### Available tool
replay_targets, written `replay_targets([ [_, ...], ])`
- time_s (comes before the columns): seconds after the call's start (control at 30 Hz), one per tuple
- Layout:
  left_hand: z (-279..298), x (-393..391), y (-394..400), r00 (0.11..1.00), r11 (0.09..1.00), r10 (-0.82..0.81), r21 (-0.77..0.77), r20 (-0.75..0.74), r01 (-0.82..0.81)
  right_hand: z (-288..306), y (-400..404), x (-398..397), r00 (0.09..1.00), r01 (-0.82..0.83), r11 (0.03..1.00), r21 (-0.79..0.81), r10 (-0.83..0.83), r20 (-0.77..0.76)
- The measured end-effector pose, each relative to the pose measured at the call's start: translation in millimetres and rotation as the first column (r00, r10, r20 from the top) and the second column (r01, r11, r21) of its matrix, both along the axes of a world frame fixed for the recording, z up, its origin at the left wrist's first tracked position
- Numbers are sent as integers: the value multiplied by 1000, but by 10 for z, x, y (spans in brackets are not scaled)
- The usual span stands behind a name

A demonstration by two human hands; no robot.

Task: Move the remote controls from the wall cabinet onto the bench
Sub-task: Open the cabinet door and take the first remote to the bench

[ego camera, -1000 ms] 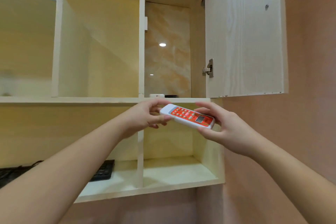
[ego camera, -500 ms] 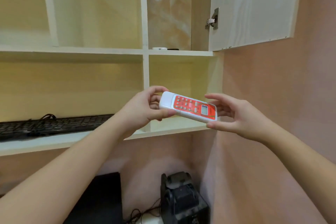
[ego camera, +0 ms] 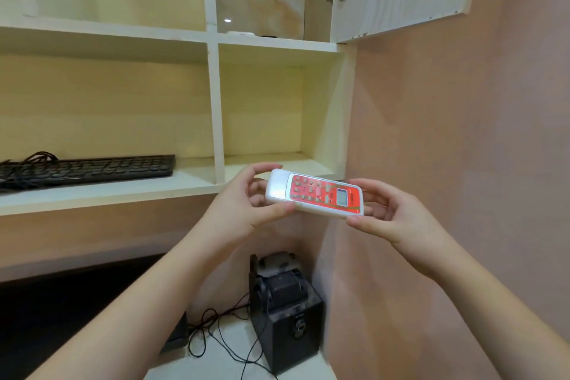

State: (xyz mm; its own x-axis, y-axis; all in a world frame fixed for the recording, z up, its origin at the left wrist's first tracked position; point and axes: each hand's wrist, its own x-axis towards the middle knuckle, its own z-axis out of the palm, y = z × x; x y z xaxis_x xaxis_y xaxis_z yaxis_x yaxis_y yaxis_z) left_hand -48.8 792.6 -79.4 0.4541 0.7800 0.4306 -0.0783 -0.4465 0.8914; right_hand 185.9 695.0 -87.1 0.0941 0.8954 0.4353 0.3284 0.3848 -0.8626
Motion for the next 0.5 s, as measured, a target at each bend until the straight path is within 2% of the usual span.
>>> replay_targets([
  [0.2, -209, 350, -208, 1000, 998, 12, -61, 5, -11, -319, -52, 362, 993, -20, 1000, -17, 18, -114],
  [0.37, -499, 702, -392, 991, 945, 61, -326, 120, -19, -514, -49, 735, 985, -46, 998, -48, 37, -166],
  [0.5, -713, 803, -487, 970, 908, 159, -412, 185, -70, -680, 39, 898, 985, -121, 988, -93, 108, -133],
])
